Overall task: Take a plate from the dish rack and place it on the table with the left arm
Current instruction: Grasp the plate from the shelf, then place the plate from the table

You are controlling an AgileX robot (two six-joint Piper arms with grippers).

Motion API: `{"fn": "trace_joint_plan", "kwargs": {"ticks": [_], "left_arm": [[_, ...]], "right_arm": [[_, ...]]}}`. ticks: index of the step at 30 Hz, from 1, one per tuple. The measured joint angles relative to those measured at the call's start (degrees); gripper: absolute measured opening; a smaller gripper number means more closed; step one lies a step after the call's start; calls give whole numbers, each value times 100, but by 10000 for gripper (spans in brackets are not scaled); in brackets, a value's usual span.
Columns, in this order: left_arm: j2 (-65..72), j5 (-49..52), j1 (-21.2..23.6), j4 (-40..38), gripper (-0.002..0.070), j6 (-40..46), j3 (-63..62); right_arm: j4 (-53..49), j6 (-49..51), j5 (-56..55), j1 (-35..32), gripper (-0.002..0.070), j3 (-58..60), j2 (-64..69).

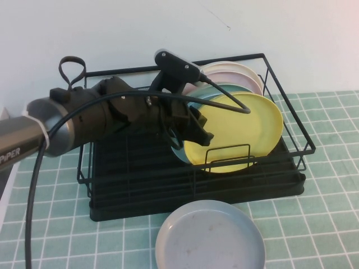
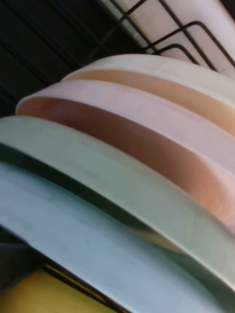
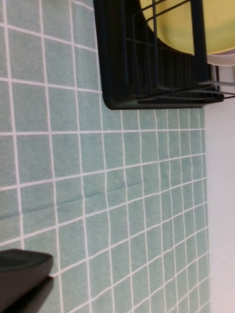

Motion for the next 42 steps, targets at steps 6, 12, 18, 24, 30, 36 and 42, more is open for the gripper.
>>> {"fn": "trace_joint_plan", "kwargs": {"ticks": [6, 12, 18, 24, 30, 36, 42], "left_arm": [[-476, 291, 11, 428, 89, 31, 0], [-1579, 1027, 20, 627, 76, -174, -28], [-2810, 1771, 9, 840, 76, -1031, -32], [-3418, 3151, 9, 1577, 76, -2653, -41], [-3460, 4296, 9, 1919, 76, -3744, 314], [-3449, 3913, 9, 1424, 76, -4051, 1557], [-3449, 2435, 9, 703, 76, -4093, 2872]], "right_arm": [[0, 0, 0, 0, -1, 0, 0], [0, 0, 0, 0, -1, 0, 0], [0, 0, 0, 0, -1, 0, 0], [0, 0, 0, 0, -1, 0, 0], [0, 0, 0, 0, -1, 0, 0], [0, 0, 0, 0, -1, 0, 0], [0, 0, 0, 0, -1, 0, 0]]}}
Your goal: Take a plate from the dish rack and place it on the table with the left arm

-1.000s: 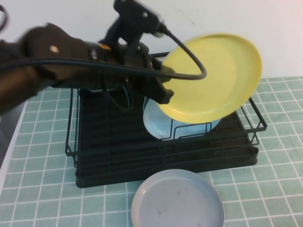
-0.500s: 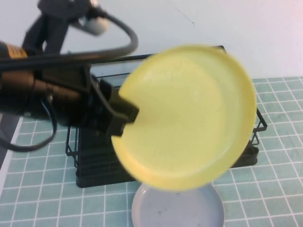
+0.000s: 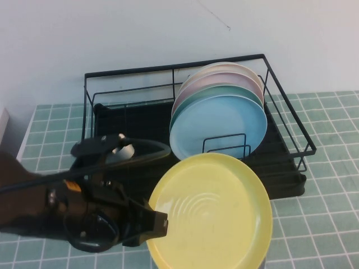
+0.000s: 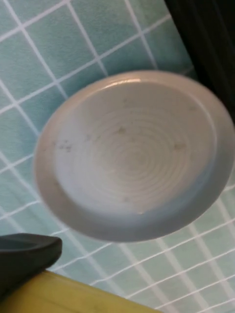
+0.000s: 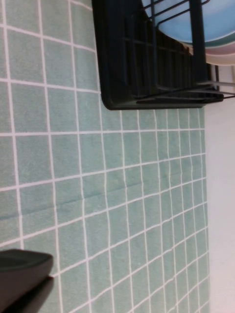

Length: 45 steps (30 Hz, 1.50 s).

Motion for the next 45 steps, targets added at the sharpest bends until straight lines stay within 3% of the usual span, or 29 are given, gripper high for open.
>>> {"fn": "trace_joint_plan", "kwargs": {"ticks": [5, 11, 16, 19, 23, 27, 35, 38, 42, 45], "left_arm": [[276, -1046, 0, -548, 76, -4, 625], [1027, -1260, 10, -855, 76, 41, 693], [1455, -1306, 10, -1622, 92, 949, 693], [1510, -1362, 0, -1940, 195, 1321, 693], [1499, -1463, 0, -1953, 415, 1454, 693], [1255, -1561, 0, -1279, 468, 1401, 693], [-111, -1722, 0, 1199, 384, -7, 693], [-771, -1562, 0, 1717, 282, -262, 693], [-1667, -1215, 0, 1921, 79, -333, 693], [-2236, -886, 0, 1946, 23, -251, 693]], "right_arm": [[0, 0, 0, 0, -1, 0, 0], [0, 0, 0, 0, -1, 0, 0], [0, 0, 0, 0, -1, 0, 0], [0, 0, 0, 0, -1, 0, 0], [0, 0, 0, 0, -1, 0, 0], [0, 0, 0, 0, -1, 0, 0], [0, 0, 0, 0, -1, 0, 0], [0, 0, 0, 0, -1, 0, 0], [0, 0, 0, 0, -1, 0, 0], [0, 0, 0, 0, -1, 0, 0]]}}
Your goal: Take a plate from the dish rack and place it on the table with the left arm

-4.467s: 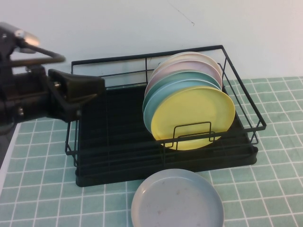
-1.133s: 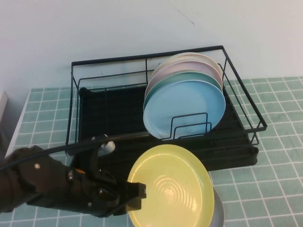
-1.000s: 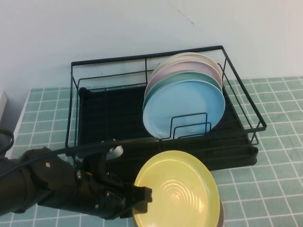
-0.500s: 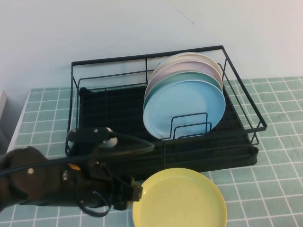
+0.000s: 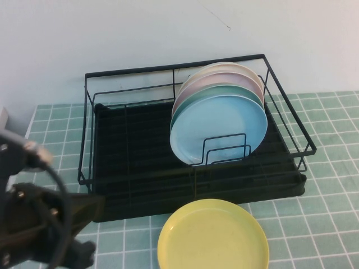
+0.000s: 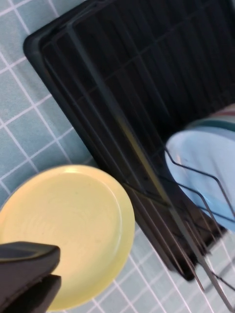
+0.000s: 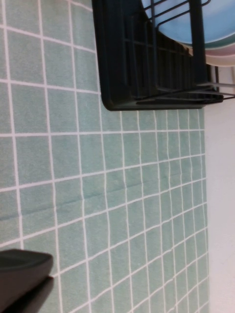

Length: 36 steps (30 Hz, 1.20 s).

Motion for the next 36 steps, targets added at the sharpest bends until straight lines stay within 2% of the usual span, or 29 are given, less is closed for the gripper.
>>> {"fn": "trace_joint_plan", "kwargs": {"ticks": [9, 26, 32, 36], "left_arm": [[-946, 616, 0, -2, 1, 1, 0], [-972, 665, 0, -14, -1, 1, 0], [-1321, 664, 32, 654, -1, -26, 231], [-1950, 307, 397, 1046, -2, -127, 549]], "right_arm": [[0, 0, 0, 0, -1, 0, 0], [0, 0, 0, 0, -1, 0, 0], [0, 0, 0, 0, -1, 0, 0], [0, 0, 0, 0, -1, 0, 0]]}}
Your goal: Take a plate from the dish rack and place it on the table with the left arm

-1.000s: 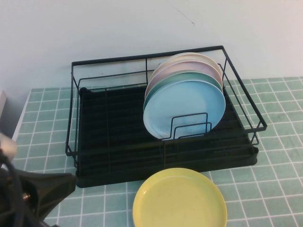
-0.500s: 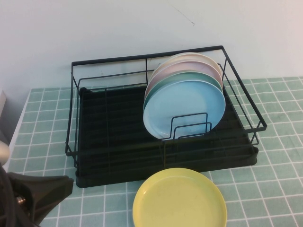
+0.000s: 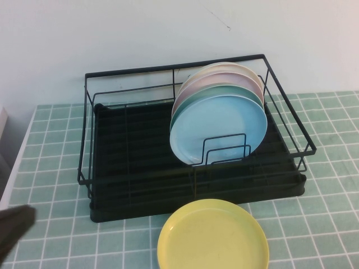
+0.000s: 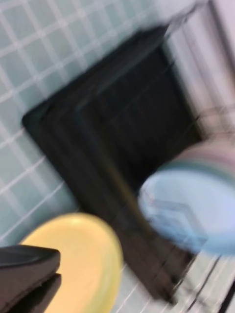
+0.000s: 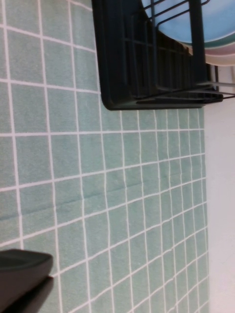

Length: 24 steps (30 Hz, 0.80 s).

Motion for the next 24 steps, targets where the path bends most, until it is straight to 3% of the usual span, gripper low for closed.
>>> {"fn": "trace_joint_plan", "kwargs": {"ticks": [12, 24], "left_arm": [[-2566, -1035, 1649, 119, -2, -46, 1930], [-2772, -1396, 1931, 57, -2, -152, 3496]], "right_arm": [[0, 0, 0, 0, -1, 0, 0], [0, 0, 0, 0, -1, 0, 0]]}}
